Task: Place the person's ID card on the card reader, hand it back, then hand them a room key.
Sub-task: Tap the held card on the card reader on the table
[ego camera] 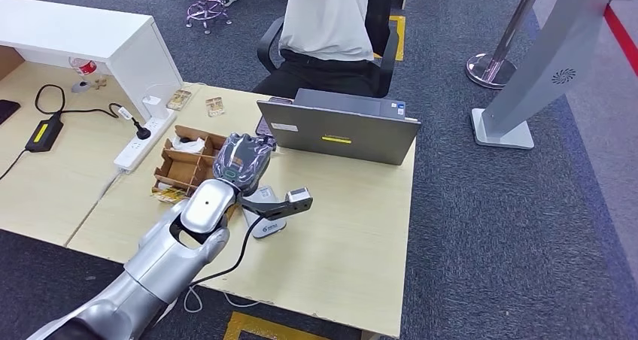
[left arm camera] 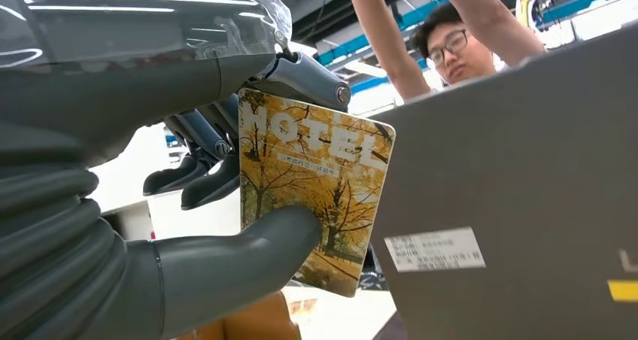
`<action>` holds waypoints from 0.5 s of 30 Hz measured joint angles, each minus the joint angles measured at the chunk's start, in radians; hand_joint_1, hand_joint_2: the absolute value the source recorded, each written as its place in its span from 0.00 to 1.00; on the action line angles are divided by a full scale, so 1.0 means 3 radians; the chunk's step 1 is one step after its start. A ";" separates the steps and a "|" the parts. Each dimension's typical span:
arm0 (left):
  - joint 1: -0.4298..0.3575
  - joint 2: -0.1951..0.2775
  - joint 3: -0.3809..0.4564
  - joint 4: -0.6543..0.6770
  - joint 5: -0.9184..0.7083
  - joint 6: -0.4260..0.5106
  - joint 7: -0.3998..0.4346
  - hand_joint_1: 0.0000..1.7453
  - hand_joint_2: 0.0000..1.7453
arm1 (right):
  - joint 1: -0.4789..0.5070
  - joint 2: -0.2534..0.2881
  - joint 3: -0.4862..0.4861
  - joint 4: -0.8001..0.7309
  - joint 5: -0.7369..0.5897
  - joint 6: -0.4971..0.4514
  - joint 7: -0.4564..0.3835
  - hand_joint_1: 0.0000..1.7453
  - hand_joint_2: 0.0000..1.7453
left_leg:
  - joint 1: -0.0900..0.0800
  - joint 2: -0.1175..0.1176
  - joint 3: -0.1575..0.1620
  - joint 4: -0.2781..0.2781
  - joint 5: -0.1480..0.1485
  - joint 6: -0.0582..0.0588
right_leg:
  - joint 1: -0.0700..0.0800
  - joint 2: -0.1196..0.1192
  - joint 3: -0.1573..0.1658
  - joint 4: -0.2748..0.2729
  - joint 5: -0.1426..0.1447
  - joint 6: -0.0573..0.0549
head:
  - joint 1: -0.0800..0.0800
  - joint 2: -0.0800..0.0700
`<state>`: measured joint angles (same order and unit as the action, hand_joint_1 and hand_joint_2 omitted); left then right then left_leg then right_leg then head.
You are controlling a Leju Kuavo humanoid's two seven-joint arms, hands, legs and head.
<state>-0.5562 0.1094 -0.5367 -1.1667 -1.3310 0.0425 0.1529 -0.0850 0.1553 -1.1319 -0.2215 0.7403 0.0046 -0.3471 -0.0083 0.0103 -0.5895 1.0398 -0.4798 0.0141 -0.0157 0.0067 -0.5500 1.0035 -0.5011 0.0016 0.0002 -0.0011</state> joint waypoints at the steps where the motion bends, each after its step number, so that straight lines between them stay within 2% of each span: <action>1: -0.0007 -0.0021 -0.0002 0.0047 0.0001 0.0001 -0.0001 1.00 1.00 | 0.0000 0.0000 0.0000 0.0000 0.0003 0.0000 0.0000 0.00 0.00 | 0.0000 0.0000 0.0000 0.0000 0.0000 0.0000 | 0.0000 0.0000 0.0000 0.0000 0.0000 0.0000 | 0.0000 0.0000; 8: 0.0004 -0.0106 -0.0055 0.0240 -0.0013 0.0002 -0.0028 1.00 1.00 | 0.0001 0.0000 -0.0006 0.0000 0.0003 -0.0038 0.0003 0.00 0.00 | 0.0000 0.0000 0.0000 0.0000 0.0000 0.0000 | 0.0000 0.0000 0.0000 0.0000 0.0000 0.0000 | -0.0001 0.0000; 15: 0.0197 -0.0112 -0.0107 0.0254 -0.0071 -0.0027 0.0072 1.00 1.00 | 0.0014 0.0000 -0.0038 0.0000 0.0008 -0.0139 0.0077 0.00 0.00 | 0.0000 0.0000 -0.0001 -0.0001 -0.0001 0.0000 | 0.0000 0.0000 -0.0001 0.0000 -0.0001 0.0000 | -0.0001 0.0000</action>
<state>-0.4971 0.0759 -0.5688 -1.0905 -1.3522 0.0345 0.1745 -0.0807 0.1553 -1.1435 -0.2216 0.7425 -0.0372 -0.3240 -0.0082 0.0103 -0.5899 1.0395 -0.4800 0.0140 -0.0155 0.0067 -0.5501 1.0036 -0.5013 0.0017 0.0000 -0.0011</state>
